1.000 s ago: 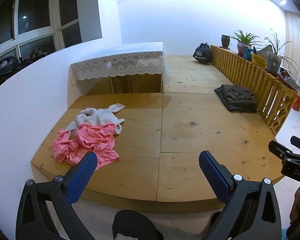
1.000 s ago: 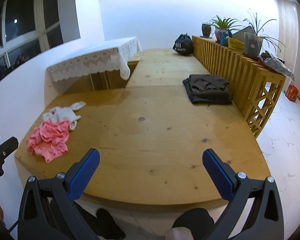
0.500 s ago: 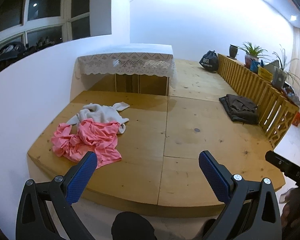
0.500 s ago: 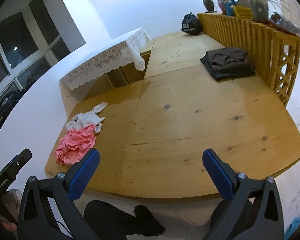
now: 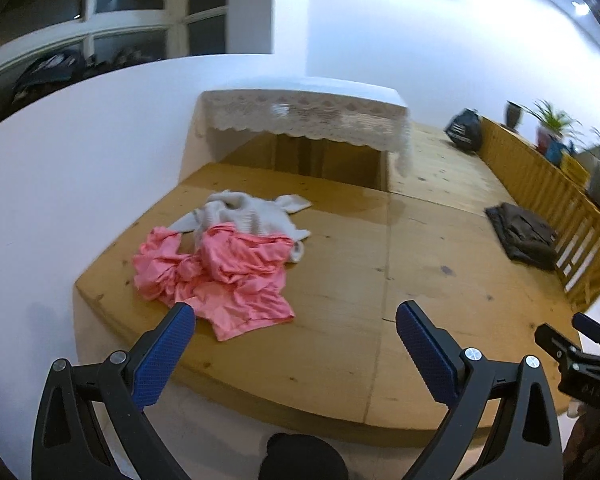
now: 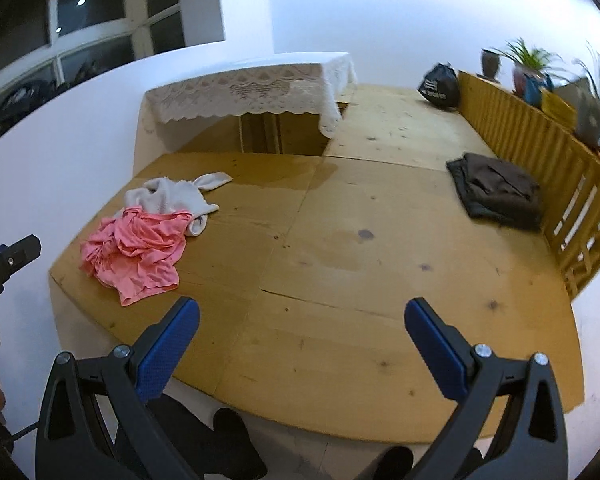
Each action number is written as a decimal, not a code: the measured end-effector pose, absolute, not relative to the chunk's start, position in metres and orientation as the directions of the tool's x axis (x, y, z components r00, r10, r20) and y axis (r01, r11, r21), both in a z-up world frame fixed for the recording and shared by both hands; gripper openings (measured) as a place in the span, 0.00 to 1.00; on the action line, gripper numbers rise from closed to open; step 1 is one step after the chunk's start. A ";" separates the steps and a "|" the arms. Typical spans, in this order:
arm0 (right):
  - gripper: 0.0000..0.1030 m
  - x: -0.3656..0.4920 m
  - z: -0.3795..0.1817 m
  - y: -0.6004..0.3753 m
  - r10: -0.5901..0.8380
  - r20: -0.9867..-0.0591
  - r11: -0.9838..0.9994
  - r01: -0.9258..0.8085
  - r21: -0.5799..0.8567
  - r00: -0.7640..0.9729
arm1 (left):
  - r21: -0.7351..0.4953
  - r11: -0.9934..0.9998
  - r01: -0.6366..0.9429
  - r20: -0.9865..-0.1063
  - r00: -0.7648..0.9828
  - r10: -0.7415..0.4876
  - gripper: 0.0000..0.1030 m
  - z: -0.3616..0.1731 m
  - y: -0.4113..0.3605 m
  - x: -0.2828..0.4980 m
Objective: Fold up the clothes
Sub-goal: 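Move both grippers toward the pink shirt and white sweater pile, then grasp the pink shirt with the right gripper while the left gripper grasps another edge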
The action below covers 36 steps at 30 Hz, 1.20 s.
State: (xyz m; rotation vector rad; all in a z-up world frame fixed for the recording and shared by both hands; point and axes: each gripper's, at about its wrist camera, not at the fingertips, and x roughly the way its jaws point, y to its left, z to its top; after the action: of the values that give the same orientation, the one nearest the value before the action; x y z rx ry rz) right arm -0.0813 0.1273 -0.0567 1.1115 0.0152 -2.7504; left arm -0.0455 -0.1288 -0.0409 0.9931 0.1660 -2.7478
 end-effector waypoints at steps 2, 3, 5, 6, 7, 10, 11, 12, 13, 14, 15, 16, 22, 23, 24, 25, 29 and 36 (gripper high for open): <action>1.00 -0.091 -0.058 0.116 -0.164 -0.687 -0.981 0.188 0.041 -0.708 | -0.032 -0.965 0.261 -0.645 -0.743 -0.179 0.97 -0.045 -0.141 -0.050; 1.00 -0.096 -0.059 0.109 -0.158 -0.686 -0.981 0.194 0.026 -0.710 | -0.032 -0.962 0.272 -0.646 -0.739 -0.188 0.97 -0.047 -0.147 -0.052; 1.00 -0.106 -0.061 0.099 -0.154 -0.685 -0.978 0.207 0.004 -0.712 | -0.032 -0.955 0.295 -0.652 -0.731 -0.204 0.97 -0.051 -0.159 -0.056; 1.00 -0.112 -0.063 0.093 -0.159 -0.687 -0.976 0.218 0.001 -0.709 | -0.029 -0.950 0.311 -0.656 -0.723 -0.217 0.97 -0.054 -0.167 -0.058; 1.00 -0.118 -0.065 0.088 -0.159 -0.690 -0.975 0.224 -0.004 -0.706 | -0.020 -0.944 0.328 -0.658 -0.715 -0.235 0.97 -0.057 -0.173 -0.061; 1.00 -0.137 -0.072 0.069 -0.168 -0.702 -0.970 0.244 -0.008 -0.692 | 0.007 -0.934 0.356 -0.669 -0.693 -0.269 0.97 -0.064 -0.188 -0.068; 1.00 -0.142 -0.074 0.063 -0.173 -0.703 -0.968 0.250 -0.007 -0.690 | 0.011 -0.932 0.362 -0.672 -0.687 -0.275 0.97 -0.067 -0.194 -0.070; 1.00 -0.150 -0.077 0.055 -0.182 -0.706 -0.965 0.264 -0.007 -0.685 | 0.014 -0.930 0.367 -0.675 -0.682 -0.279 0.96 -0.069 -0.199 -0.073; 1.00 -0.156 -0.079 0.048 -0.186 -0.709 -0.962 0.273 -0.010 -0.681 | 0.019 -0.927 0.374 -0.676 -0.678 -0.287 0.92 -0.072 -0.204 -0.074; 1.00 -0.159 -0.080 0.043 -0.190 -0.708 -0.960 0.279 -0.011 -0.680 | 0.020 -0.926 0.377 -0.680 -0.673 -0.289 0.91 -0.075 -0.209 -0.076; 1.00 -0.166 -0.082 0.035 -0.199 -0.705 -0.957 0.291 -0.011 -0.681 | 0.017 -0.925 0.379 -0.687 -0.668 -0.287 0.91 -0.078 -0.214 -0.078; 1.00 -0.171 -0.084 0.030 -0.206 -0.704 -0.954 0.301 -0.011 -0.679 | 0.015 -0.924 0.381 -0.694 -0.662 -0.284 0.91 -0.081 -0.219 -0.080; 1.00 -0.217 -0.107 -0.008 -0.302 -0.729 -0.919 0.390 0.052 -0.614 | -0.001 -0.915 0.404 -0.738 -0.618 -0.272 0.91 -0.101 -0.256 -0.092; 1.00 -0.224 -0.112 -0.013 -0.308 -0.733 -0.916 0.397 0.056 -0.606 | 0.010 -0.911 0.413 -0.739 -0.611 -0.285 0.91 -0.104 -0.261 -0.094; 1.00 -0.232 -0.117 -0.018 -0.314 -0.737 -0.913 0.404 0.061 -0.598 | 0.019 -0.908 0.417 -0.740 -0.605 -0.293 0.91 -0.107 -0.266 -0.097; 1.00 -0.242 -0.123 -0.024 -0.309 -0.744 -0.912 0.406 0.055 -0.592 | 0.026 -0.907 0.420 -0.741 -0.602 -0.300 0.90 -0.110 -0.271 -0.099; 1.00 -0.274 -0.145 -0.042 -0.320 -0.758 -0.905 0.421 0.066 -0.568 | 0.049 -0.905 0.423 -0.747 -0.586 -0.314 0.78 -0.124 -0.288 -0.112; 1.00 -0.323 -0.200 -0.105 -0.320 -0.814 -0.881 0.469 0.068 -0.484 | 0.028 -0.900 0.434 -0.772 -0.563 -0.296 0.73 -0.149 -0.316 -0.132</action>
State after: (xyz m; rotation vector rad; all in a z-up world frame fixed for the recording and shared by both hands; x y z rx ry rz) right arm -0.3230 -0.1049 -0.2000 1.2457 0.2257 -2.3592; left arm -0.1318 -0.3164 -0.1494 1.1664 0.2297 -2.4508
